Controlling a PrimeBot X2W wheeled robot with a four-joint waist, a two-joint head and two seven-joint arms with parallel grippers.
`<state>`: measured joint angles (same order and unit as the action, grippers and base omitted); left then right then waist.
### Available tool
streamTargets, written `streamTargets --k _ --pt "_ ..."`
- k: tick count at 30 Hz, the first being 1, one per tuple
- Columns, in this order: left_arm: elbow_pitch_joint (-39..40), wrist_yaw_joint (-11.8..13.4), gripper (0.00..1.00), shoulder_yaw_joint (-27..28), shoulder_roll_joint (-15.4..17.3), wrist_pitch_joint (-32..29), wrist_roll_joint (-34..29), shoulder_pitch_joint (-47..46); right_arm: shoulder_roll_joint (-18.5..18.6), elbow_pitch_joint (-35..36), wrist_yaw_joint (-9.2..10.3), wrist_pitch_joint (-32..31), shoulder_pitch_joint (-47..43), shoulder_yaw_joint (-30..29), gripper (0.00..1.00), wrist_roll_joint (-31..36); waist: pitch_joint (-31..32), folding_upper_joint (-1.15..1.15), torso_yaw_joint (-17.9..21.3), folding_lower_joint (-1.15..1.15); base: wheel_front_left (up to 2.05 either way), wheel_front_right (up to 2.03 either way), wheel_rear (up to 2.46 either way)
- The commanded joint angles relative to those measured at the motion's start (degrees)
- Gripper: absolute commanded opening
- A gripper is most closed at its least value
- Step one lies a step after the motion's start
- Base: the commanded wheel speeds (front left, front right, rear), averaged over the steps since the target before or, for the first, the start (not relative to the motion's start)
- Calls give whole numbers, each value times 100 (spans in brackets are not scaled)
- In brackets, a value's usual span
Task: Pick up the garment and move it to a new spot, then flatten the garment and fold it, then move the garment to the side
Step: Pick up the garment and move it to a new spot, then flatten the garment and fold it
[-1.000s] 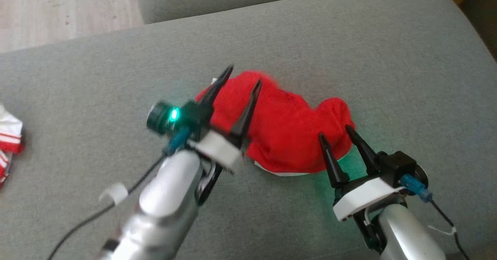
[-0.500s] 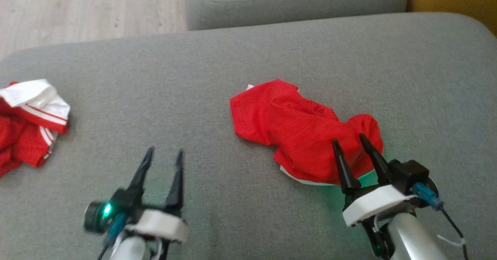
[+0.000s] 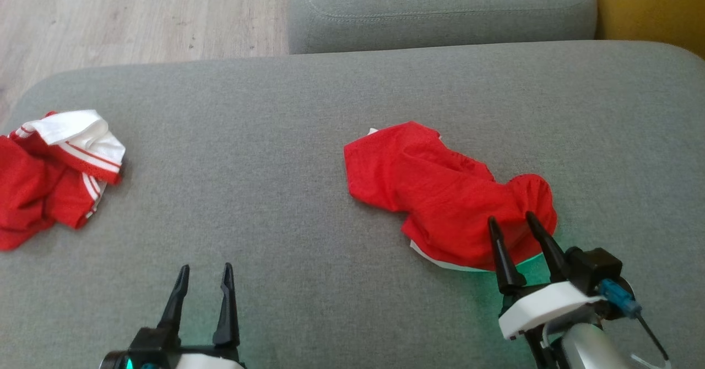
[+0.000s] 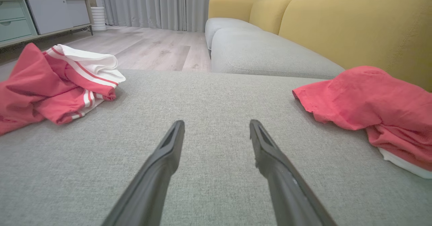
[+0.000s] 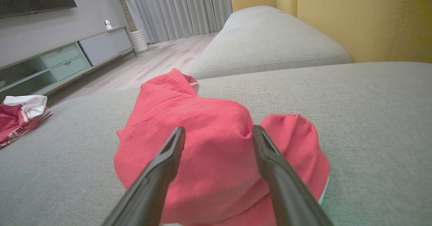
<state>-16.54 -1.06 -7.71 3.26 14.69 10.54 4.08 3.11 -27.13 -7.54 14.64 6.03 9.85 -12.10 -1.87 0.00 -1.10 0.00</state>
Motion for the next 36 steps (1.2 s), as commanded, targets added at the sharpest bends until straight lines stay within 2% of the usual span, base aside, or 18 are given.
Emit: streamTargets --k 1,7,14,23,30,31,32,34,36 --pt "164 -38 100 207 -10 30 -52 -165 -23 139 5 36 123 85 100 12 -10 0 -13 0 0 0 0" --pt "94 -112 100 142 -34 30 -39 -245 -23 198 5 36 283 -54 100 3 -75 0 -42 0 0 0 0" --pt "75 -80 100 -104 -37 30 79 -364 28 72 5 36 726 -742 100 77 -289 0 -137 0 0 0 0" --pt "-6 -83 100 -434 -37 30 117 -591 147 -1326 5 -87 1594 -1860 100 437 -650 0 -458 0 0 0 0" --pt "-61 -37 100 -518 -37 30 154 -640 48 -2215 5 -142 1777 -1905 100 525 -745 0 -538 0 0 0 0" --pt "-69 -35 100 -516 -37 30 154 -642 39 -2305 5 -134 1785 -1892 82 520 -748 0 -535 0 0 0 0" --pt "-77 -32 100 -514 -38 30 153 -645 33 -2377 5 -120 1798 -1879 50 517 -749 0 -530 0 0 0 0" --pt "-91 -27 100 -504 -38 30 155 -650 23 -2486 5 -86 1826 -1867 0 492 -739 0 -519 0 0 0 0" --pt "-94 -37 100 -494 -38 30 151 -667 18 -2460 5 -31 1868 -1861 0 465 -731 0 -505 0 0 0 0"
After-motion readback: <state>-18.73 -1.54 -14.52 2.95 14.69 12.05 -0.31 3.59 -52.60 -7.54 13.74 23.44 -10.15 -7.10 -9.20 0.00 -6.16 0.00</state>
